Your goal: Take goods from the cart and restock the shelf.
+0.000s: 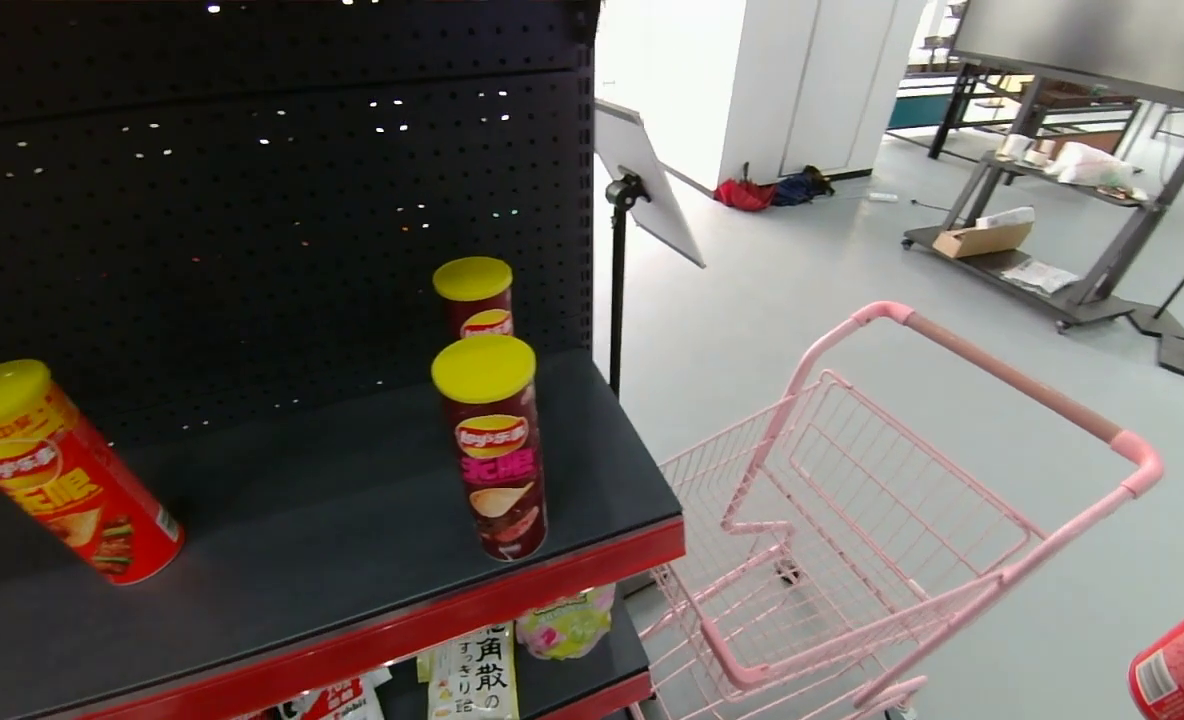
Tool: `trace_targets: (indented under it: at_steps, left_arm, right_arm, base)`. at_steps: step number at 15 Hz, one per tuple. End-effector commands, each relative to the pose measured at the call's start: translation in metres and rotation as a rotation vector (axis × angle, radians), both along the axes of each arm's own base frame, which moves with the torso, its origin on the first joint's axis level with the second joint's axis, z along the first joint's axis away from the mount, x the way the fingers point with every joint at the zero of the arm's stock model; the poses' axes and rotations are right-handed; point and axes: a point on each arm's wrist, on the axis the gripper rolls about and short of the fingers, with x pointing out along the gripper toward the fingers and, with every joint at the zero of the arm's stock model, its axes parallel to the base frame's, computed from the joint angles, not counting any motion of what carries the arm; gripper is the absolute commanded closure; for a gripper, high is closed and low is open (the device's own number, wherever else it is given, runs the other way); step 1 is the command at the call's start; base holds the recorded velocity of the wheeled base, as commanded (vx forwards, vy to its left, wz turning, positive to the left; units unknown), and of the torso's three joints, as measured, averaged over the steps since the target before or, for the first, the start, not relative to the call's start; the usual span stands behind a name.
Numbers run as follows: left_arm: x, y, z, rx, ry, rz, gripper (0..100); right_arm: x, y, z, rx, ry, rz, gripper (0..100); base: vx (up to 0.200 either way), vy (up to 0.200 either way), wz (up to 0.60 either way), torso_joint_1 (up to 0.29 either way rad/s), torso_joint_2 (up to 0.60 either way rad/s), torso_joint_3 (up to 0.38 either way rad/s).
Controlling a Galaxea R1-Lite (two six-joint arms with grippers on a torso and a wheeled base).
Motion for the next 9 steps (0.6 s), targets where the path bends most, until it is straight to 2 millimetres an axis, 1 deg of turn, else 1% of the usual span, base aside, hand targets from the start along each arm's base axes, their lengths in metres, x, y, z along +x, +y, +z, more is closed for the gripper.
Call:
trace_targets:
  at_steps: [1,7,9]
  left_arm:
    - [0.0,0.0,0.0,0.0,0.0,0.001,0]
    - [0.0,0.0,0.0,0.0,0.0,0.001,0]
    - [0.0,0.0,0.0,0.0,0.0,0.001,0]
  right_arm:
    - [0.001,0.0,-0.001,0.0,0.006,0.003,100]
    - [0.001,0.0,-0.01,0.005,-0.018,0.007,100]
    - [0.0,0.0,-0.012,0.023,-0.054,0.007,100]
  base:
    - [0.0,0.0,0.6,0.022,0.0,0.002]
    - [0.0,0.0,0.6,0.002,0.0,0.004]
    - [0.0,0.0,0.0,0.0,0.0,0.0]
